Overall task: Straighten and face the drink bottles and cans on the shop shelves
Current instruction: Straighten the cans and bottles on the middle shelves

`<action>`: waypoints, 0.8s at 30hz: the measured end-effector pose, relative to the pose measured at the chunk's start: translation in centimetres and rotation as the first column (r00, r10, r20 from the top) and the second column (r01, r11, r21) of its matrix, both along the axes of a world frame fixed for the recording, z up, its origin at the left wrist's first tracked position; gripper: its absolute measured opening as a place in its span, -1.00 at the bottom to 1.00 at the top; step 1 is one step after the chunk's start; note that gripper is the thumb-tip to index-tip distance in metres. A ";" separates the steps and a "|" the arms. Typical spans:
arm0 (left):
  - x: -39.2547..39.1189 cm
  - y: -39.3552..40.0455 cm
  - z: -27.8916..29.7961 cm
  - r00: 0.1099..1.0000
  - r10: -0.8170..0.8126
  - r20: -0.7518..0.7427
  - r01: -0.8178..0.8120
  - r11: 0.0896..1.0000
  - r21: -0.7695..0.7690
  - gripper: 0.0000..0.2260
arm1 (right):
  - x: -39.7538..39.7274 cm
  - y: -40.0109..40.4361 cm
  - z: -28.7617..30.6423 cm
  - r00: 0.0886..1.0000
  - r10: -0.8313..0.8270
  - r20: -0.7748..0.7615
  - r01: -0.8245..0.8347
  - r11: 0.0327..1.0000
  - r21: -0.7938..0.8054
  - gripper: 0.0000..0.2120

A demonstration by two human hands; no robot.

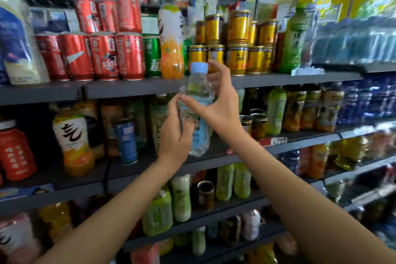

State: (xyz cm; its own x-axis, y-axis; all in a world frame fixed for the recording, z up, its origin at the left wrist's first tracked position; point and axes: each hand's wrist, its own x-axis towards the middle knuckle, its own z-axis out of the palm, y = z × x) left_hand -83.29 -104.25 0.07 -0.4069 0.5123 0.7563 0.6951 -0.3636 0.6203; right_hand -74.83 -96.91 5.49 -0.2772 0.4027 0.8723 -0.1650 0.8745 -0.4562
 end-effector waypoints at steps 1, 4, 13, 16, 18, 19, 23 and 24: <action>2.3 1.9 0.7 0.999 -0.040 0.033 0.040 0.999 0.001 -0.45 | 2.2 1.7 0.4 1.000 -0.006 -0.027 0.004 0.999 -0.042 -0.26; 9.2 7.4 3.6 0.966 -0.203 0.163 0.204 0.979 0.010 -0.56 | 8.2 7.3 2.2 0.995 0.017 -0.101 -0.032 0.989 -0.147 -0.30; 18.8 23.2 9.7 0.899 -0.374 0.226 0.400 0.914 -0.076 -0.49 | 20.1 22.3 7.6 0.994 0.038 -0.105 -0.062 0.971 -0.230 -0.52; 20.5 28.2 11.3 0.923 -0.358 0.142 0.372 0.925 -0.083 -0.44 | 21.8 27.1 7.7 0.999 -0.010 -0.049 -0.001 0.976 -0.217 -0.49; 21.5 31.8 12.3 0.929 -0.358 0.090 0.364 0.930 -0.056 -0.45 | 23.0 30.4 7.6 0.999 -0.029 -0.039 0.020 0.978 -0.208 -0.45; 21.8 34.0 12.7 0.929 -0.360 0.085 0.364 0.930 -0.042 -0.44 | 23.7 32.1 7.5 0.998 -0.047 -0.029 0.041 0.979 -0.200 -0.46; 24.4 42.2 14.4 0.921 -0.356 0.159 0.357 0.934 0.021 -0.43 | 27.8 39.1 7.1 0.986 -0.152 0.065 0.161 0.972 -0.170 -0.60; 25.2 44.0 14.9 0.919 -0.352 0.176 0.352 0.935 0.031 -0.42 | 28.8 40.7 7.4 0.980 -0.174 0.098 0.188 0.969 -0.159 -0.62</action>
